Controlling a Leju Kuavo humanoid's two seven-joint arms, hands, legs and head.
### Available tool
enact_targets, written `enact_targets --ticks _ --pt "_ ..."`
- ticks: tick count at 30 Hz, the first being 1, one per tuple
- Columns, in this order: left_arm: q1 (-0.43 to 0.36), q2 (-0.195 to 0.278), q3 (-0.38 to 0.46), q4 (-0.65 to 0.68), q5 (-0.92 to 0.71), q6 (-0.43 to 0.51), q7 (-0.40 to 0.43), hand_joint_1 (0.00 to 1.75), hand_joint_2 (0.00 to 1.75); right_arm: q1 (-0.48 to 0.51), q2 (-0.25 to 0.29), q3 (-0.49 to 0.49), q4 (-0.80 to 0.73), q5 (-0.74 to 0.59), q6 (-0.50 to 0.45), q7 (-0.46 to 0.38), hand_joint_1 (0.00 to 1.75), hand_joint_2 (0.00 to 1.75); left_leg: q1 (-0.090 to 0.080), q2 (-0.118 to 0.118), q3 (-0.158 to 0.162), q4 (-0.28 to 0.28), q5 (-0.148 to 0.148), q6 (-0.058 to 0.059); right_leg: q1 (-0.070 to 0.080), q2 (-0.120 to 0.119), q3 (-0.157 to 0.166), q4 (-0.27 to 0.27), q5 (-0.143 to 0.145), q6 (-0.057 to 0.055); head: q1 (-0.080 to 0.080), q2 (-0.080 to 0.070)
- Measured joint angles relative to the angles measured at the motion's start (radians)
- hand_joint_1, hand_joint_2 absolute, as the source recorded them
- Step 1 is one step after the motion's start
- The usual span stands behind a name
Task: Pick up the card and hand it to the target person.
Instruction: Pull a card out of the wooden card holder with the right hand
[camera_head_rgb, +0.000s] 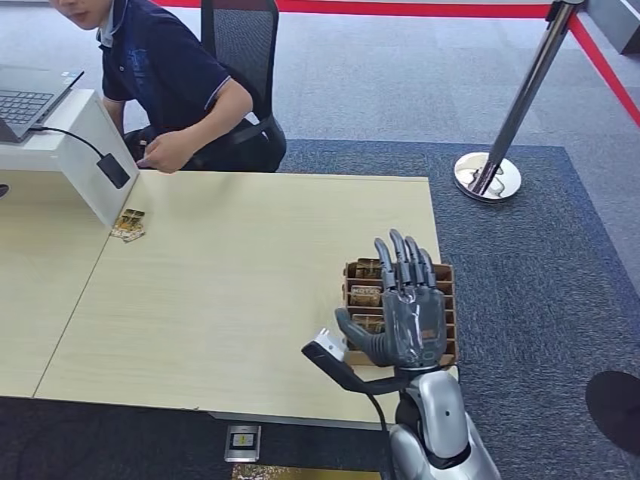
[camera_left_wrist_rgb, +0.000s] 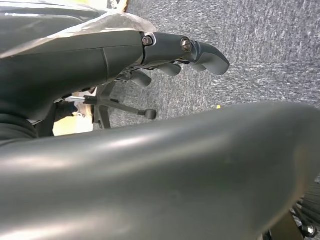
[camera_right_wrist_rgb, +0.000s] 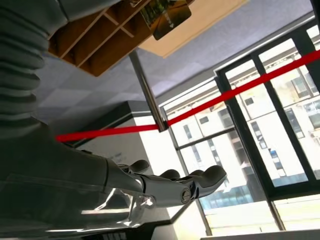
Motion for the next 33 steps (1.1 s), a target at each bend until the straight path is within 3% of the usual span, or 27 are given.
enact_targets --ticks 5,10,12,16,19,27,33 --pt "0.000 0.001 0.000 0.000 -0.002 -0.001 -0.001 0.00 0.00 -0.004 -0.012 0.000 0.006 0.051 -0.007 -0.002 0.00 1.75 0.000 0.000 0.000 0.000 0.000 0.000 0.000 0.000 0.000 0.000 0.000 0.000 0.000 0.000" --pt "0.000 0.001 0.000 0.000 -0.001 -0.002 0.000 0.00 0.00 -0.020 -0.029 0.001 0.017 0.003 0.051 -0.039 0.00 1.75 0.000 0.000 0.000 0.000 0.000 0.000 0.000 0.000 0.000 0.000 0.000 0.000 0.000 0.000" --pt "0.000 0.002 0.000 0.000 0.001 -0.003 0.001 0.00 0.00 -0.026 -0.036 0.001 0.019 -0.022 0.074 -0.054 0.11 1.75 0.000 0.000 0.000 0.000 0.000 0.000 0.000 0.000 0.000 0.000 0.000 0.000 0.000 0.000" --pt "0.000 0.002 0.000 0.000 0.003 -0.003 0.002 0.00 0.00 -0.034 -0.047 0.002 0.020 -0.036 0.087 -0.062 1.36 1.75 0.000 0.000 0.000 0.000 0.000 0.000 0.000 0.000 0.000 0.000 0.000 0.000 0.000 0.000" --pt "0.000 0.002 0.000 0.000 0.005 -0.003 0.002 0.00 0.00 -0.035 -0.053 0.002 0.019 -0.035 0.091 -0.062 1.51 1.75 0.000 0.000 0.000 0.000 0.000 0.000 0.000 0.000 0.000 0.000 0.000 0.000 0.000 0.000" --pt "0.000 0.002 0.000 0.000 0.008 -0.002 -0.007 0.00 0.00 -0.036 -0.078 0.013 0.013 0.071 0.153 0.001 1.55 1.75 0.000 0.000 0.000 0.000 0.000 0.000 0.000 0.000 0.000 0.000 0.000 0.000 0.000 0.000" --pt "0.001 0.005 0.001 0.000 0.008 -0.001 -0.006 0.00 0.00 -0.061 -0.161 0.106 -0.005 0.104 0.252 0.125 1.48 1.75 0.000 0.000 0.000 0.000 0.000 0.000 0.000 0.000 0.000 0.000 0.000 0.000 0.000 0.000"
